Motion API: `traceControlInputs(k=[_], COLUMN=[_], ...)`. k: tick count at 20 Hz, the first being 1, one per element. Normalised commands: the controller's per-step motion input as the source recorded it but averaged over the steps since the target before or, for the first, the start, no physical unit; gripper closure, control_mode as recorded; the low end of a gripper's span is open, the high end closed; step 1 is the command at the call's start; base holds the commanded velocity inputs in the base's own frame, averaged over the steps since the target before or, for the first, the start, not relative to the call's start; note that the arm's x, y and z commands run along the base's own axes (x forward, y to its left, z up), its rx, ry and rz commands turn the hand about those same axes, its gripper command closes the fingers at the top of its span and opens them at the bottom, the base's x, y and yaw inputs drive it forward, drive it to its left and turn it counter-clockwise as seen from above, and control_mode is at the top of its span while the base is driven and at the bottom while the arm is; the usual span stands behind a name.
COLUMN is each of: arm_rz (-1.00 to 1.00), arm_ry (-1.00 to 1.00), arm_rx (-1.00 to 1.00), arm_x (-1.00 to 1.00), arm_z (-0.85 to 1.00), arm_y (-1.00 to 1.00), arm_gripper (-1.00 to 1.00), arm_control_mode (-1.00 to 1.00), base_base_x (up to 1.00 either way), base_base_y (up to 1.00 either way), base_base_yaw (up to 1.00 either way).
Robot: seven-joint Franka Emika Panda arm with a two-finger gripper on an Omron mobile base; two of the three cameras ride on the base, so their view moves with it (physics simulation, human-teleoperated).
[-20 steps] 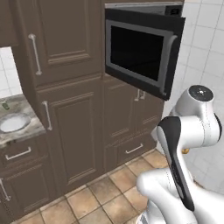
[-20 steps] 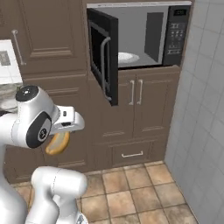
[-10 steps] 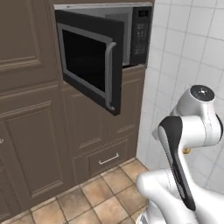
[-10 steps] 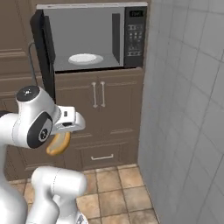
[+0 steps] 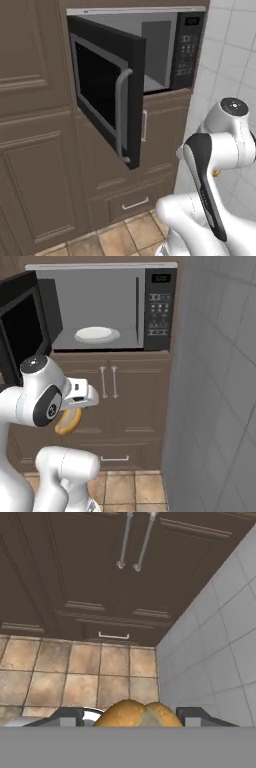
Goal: Pick the hotdog bun from the counter and place it in the microwave.
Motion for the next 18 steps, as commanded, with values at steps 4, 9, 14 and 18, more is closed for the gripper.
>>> traceControlInputs(k=[4,9,14,18], arm_rz=[0.0,0.0,0.0,0.0], arm_ry=[0.0,0.0,0.0,0.0], arm_rx=[0.0,0.0,0.0,0.0], arm_x=[0.0,0.0,0.0,0.0], arm_z=[0.0,0.0,0.0,0.0], arm_y=[0.0,0.0,0.0,0.0], arm_gripper=[1.0,1.0,1.0,1.0], arm_control_mode=[1.0,1.0,1.0,1.0], base_base_x=[0.93,0.69,0.7,0.0], base_base_y=[-0.31,-0.44,-0.29,-0.18], base_base_yaw=[0.36,0.32,0.24,0.05])
